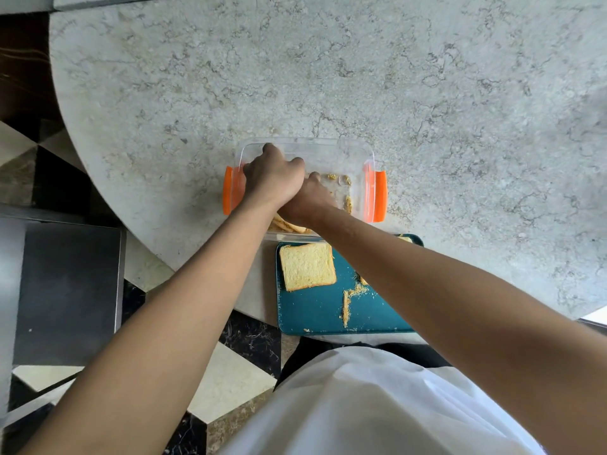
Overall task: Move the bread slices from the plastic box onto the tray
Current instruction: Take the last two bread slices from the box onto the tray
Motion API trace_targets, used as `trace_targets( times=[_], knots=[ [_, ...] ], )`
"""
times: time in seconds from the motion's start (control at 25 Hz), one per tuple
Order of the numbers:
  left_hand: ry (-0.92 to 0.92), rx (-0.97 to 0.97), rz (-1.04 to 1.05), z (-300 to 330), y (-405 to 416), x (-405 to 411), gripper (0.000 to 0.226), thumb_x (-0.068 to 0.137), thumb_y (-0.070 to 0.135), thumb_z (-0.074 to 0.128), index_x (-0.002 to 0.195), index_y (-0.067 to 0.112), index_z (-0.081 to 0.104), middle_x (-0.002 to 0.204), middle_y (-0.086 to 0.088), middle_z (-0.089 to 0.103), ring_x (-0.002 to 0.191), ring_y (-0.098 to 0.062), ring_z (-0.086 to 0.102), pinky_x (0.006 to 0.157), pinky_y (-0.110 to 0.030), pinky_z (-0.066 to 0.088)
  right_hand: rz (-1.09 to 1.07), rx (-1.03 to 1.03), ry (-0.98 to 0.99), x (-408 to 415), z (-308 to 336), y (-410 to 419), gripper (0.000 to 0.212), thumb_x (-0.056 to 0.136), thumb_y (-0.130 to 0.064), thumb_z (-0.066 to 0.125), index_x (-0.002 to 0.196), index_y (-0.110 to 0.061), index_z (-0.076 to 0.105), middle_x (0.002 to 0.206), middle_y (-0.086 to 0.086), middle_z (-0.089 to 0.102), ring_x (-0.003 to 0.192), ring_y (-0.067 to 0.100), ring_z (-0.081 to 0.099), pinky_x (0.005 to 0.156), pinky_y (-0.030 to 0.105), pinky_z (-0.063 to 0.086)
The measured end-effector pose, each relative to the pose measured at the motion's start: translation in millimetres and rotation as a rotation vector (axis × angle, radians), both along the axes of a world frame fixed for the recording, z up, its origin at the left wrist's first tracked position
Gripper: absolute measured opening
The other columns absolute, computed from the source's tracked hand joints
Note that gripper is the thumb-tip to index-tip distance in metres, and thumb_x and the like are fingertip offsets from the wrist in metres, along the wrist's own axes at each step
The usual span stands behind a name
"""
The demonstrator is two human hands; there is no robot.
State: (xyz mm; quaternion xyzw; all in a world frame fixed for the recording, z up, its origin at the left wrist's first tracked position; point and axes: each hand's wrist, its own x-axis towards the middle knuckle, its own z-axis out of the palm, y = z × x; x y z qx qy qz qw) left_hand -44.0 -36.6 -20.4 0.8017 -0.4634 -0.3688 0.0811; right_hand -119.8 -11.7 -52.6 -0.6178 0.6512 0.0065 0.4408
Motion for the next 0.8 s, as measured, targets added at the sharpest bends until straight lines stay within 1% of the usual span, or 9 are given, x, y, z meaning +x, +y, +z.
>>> trace_targets(
  times=[0.08,0.16,0.24,0.36,0.44,0.56,0.64,0.72,0.8],
  knots=[
    [0.019,-0.021,0.019,0.4,0.5,1.3,0.050,0.078,0.035,0.049,0.117,0.006,0.064,0.117,-0.016,0.070,0.114,-0.036,0.060,0.094,-0.045,0.052,0.004,-0.005,-0.002,-3.6,0.1,-0.2,0.063,0.089,-0.040,0.052,0.141,-0.008,0.039,0.138,0.020,0.046,0.125,0.036,0.051,0.087,0.043,0.044],
    [0.012,-0.057,0.019,-0.7,3.9,3.1,0.051,0.078,0.034,0.049,0.117,0.005,0.064,0.119,-0.020,0.067,0.113,-0.037,0.061,0.094,-0.047,0.052,0.045,-0.005,-0.001,-8.9,0.4,-1.1,0.060,0.090,-0.041,0.051,0.138,-0.006,0.041,0.134,0.020,0.048,0.125,0.036,0.049,0.091,0.044,0.044],
    [0.005,-0.082,0.022,-3.6,8.7,4.8,0.046,0.080,0.035,0.050,0.119,0.013,0.061,0.126,-0.013,0.064,0.116,-0.030,0.059,0.095,-0.043,0.050,0.062,0.022,-0.007,-16.1,2.1,-3.1,0.062,0.088,-0.044,0.050,0.136,-0.005,0.044,0.131,0.022,0.049,0.122,0.038,0.050,0.087,0.043,0.043],
    [0.038,-0.070,-0.013,-10.5,15.4,7.8,0.041,0.084,0.029,0.050,0.123,0.019,0.058,0.126,-0.004,0.063,0.110,-0.023,0.059,0.082,-0.032,0.045,-0.085,0.083,-0.047,-27.5,6.1,-5.5,0.067,0.082,-0.048,0.051,0.133,-0.005,0.044,0.133,0.022,0.048,0.118,0.037,0.054,0.082,0.040,0.044],
    [0.066,-0.026,-0.079,-13.9,20.2,9.5,0.037,0.087,0.030,0.051,0.121,0.021,0.059,0.118,-0.001,0.065,0.103,-0.020,0.060,0.076,-0.030,0.044,-0.135,0.095,-0.048,-34.2,7.0,-5.0,0.062,0.085,-0.046,0.052,0.133,-0.006,0.045,0.135,0.020,0.048,0.117,0.034,0.054,0.080,0.038,0.044],
    [0.066,0.002,-0.155,-16.1,26.9,10.7,0.021,0.087,0.039,0.054,0.104,0.027,0.059,0.095,0.005,0.068,0.088,-0.016,0.064,0.065,-0.029,0.047,-0.146,0.080,-0.019,-40.3,8.6,0.5,0.059,0.090,-0.045,0.050,0.134,-0.006,0.045,0.134,0.019,0.050,0.115,0.034,0.057,0.085,0.037,0.049],
    [0.067,-0.012,-0.151,-18.0,28.9,12.2,0.018,0.086,0.038,0.056,0.101,0.027,0.058,0.089,0.007,0.065,0.087,-0.017,0.064,0.069,-0.031,0.050,-0.167,0.075,-0.013,-41.0,9.7,3.4,0.061,0.089,-0.047,0.053,0.133,-0.006,0.044,0.131,0.020,0.051,0.111,0.035,0.060,0.089,0.042,0.054],
    [0.053,-0.014,-0.135,-19.6,28.4,14.3,0.021,0.084,0.032,0.059,0.103,0.023,0.060,0.093,0.002,0.067,0.089,-0.021,0.064,0.072,-0.034,0.053,-0.186,0.077,-0.019,-40.6,12.2,5.8,0.064,0.086,-0.047,0.059,0.131,-0.005,0.041,0.126,0.019,0.052,0.104,0.035,0.064,0.086,0.045,0.057],
    [0.006,0.006,-0.140,-21.9,28.1,16.2,0.027,0.082,0.027,0.061,0.108,0.019,0.061,0.097,-0.002,0.068,0.089,-0.024,0.064,0.066,-0.032,0.049,-0.180,0.061,-0.003,-39.5,13.0,7.2,0.064,0.083,-0.040,0.065,0.129,-0.004,0.039,0.120,0.018,0.056,0.099,0.034,0.066,0.079,0.041,0.057]
  ],
)
